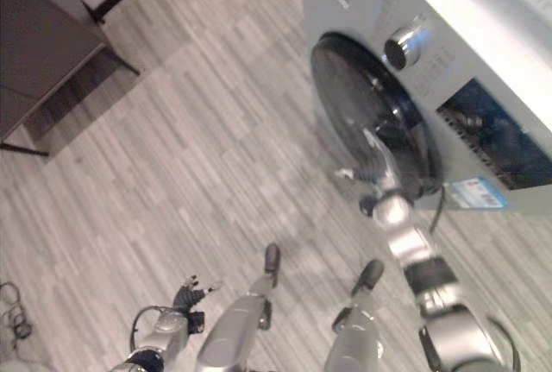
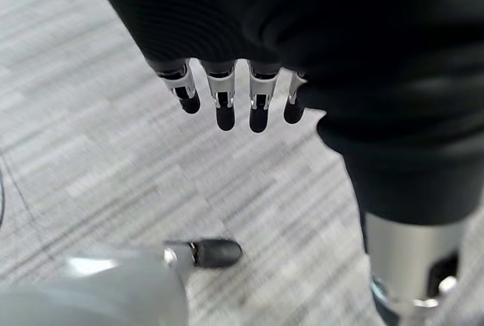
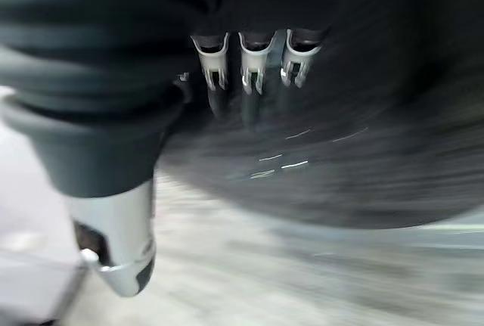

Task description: Grab the laundry basket,head to the washer,open it,put in the laundry and shut it.

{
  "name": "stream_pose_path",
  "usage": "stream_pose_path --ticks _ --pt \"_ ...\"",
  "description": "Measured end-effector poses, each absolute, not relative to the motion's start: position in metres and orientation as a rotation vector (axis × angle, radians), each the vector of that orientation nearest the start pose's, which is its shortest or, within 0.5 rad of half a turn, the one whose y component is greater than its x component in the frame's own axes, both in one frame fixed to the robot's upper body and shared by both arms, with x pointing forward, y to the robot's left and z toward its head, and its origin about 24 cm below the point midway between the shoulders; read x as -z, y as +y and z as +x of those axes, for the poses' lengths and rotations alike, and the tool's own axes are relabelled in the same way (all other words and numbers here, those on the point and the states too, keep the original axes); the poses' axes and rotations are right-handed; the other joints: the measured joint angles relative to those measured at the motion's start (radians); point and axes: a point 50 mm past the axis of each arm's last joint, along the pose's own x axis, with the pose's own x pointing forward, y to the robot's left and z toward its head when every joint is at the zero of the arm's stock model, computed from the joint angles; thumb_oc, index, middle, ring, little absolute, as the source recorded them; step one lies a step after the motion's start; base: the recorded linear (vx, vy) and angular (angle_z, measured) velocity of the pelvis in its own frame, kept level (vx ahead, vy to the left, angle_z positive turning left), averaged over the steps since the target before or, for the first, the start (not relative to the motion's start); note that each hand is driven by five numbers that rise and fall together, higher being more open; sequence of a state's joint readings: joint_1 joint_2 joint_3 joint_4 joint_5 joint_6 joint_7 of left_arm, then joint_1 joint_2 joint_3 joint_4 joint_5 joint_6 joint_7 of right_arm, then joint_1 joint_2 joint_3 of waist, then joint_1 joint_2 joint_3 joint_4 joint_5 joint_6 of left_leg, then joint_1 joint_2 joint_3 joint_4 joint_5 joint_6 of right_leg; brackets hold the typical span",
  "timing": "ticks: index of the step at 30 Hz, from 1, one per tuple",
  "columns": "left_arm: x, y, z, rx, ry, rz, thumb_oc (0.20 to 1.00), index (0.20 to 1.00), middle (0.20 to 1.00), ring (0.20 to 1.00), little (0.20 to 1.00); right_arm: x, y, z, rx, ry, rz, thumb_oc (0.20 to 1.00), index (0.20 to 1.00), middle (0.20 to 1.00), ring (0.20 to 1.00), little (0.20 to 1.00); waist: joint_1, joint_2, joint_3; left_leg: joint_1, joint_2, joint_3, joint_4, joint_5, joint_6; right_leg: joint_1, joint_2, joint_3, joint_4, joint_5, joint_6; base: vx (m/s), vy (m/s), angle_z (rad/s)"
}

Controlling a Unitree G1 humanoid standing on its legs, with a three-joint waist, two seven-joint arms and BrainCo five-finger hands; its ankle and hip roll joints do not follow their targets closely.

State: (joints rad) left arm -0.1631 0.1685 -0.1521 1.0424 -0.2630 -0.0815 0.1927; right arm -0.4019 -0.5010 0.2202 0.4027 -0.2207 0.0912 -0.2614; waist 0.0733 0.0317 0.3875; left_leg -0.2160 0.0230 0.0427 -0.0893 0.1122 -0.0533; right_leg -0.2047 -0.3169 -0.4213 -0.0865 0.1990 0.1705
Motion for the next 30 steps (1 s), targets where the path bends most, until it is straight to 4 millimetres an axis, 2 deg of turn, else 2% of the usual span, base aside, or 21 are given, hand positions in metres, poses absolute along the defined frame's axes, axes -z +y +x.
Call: stream_pose_path --ticks 2,4,7,12,14,17,24,30 --pt "0.115 0.195 0.203 -0.214 0.758 0.080 1.000 1.000 1.000 1.000 1.000 -0.062 -0.235 0.315 0.220 0.059 -0.780 1.000 1.000 1.000 1.000 1.000 -0.020 -0.015 -0.005 0.006 0.004 0.009 0.000 0.000 0.000 -0.001 0.005 0.014 0.000 -0.001 0.001 0.01 0.007 -0.13" --pt "0.111 0.193 0.208 -0.205 0.728 0.075 1.000 1.000 1.000 1.000 1.000 -0.059 -0.239 0.312 0.264 0.075 -0.785 1.000 1.000 1.000 1.000 1.000 -0.033 -0.015 -0.005 0.008 0.004 0.018 0.000 -0.001 0.000 -0.005 0.005 0.027 0.000 0.000 0.000 -0.01 -0.005 -0.13" --pt "0.105 0.190 0.213 -0.194 0.695 0.067 1.000 1.000 1.000 1.000 1.000 -0.060 -0.241 0.311 0.296 0.073 -0.794 1.000 1.000 1.000 1.000 1.000 -0.044 -0.014 -0.005 0.006 0.004 0.019 0.000 -0.003 0.000 -0.011 0.004 0.035 0.000 0.003 -0.002 -0.02 -0.008 -0.05" --pt "0.109 0.190 0.203 -0.196 0.708 0.056 1.000 1.000 1.000 1.000 1.000 -0.068 -0.235 0.319 0.320 0.033 -0.782 1.000 1.000 1.000 1.000 1.000 -0.031 -0.009 -0.006 -0.025 0.001 0.022 0.003 0.005 -0.001 -0.049 0.002 0.056 0.000 0.021 -0.012 -0.02 0.005 -0.05" --pt "0.112 0.190 0.200 -0.206 0.719 0.031 1.000 1.000 1.000 1.000 1.000 -0.088 -0.229 0.333 0.345 -0.029 -0.774 1.000 1.000 1.000 1.000 1.000 -0.032 -0.003 -0.004 -0.052 0.000 0.029 0.004 0.010 0.000 -0.082 0.001 0.065 -0.001 0.026 -0.012 -0.02 0.002 -0.06" --pt "0.116 0.190 0.195 -0.215 0.743 0.027 1.000 1.000 1.000 1.000 1.000 -0.111 -0.222 0.347 0.365 -0.103 -0.764 1.000 1.000 1.000 1.000 1.000 -0.017 0.029 0.006 -0.065 0.001 0.025 0.001 0.022 0.000 -0.094 0.003 0.061 0.000 0.037 -0.012 0.00 0.001 0.01" --pt "0.119 0.192 0.191 -0.240 0.761 0.002 1.000 1.000 1.000 1.000 1.000 -0.113 -0.218 0.352 0.389 -0.121 -0.777 1.000 1.000 1.000 1.000 1.000 -0.020 0.046 0.012 -0.067 0.002 0.026 0.000 0.022 0.000 -0.098 0.003 0.062 -0.001 0.036 -0.014 -0.01 0.001 -0.01" --pt "0.113 0.192 0.198 -0.248 0.707 -0.034 1.000 1.000 1.000 1.000 1.000 -0.139 -0.203 0.369 0.415 -0.223 -0.784 1.000 1.000 1.000 1.000 1.000 -0.029 0.054 0.015 -0.147 0.003 0.021 0.000 0.027 -0.006 -0.189 0.002 0.083 -0.005 0.054 -0.022 -0.03 0.006 -0.07"
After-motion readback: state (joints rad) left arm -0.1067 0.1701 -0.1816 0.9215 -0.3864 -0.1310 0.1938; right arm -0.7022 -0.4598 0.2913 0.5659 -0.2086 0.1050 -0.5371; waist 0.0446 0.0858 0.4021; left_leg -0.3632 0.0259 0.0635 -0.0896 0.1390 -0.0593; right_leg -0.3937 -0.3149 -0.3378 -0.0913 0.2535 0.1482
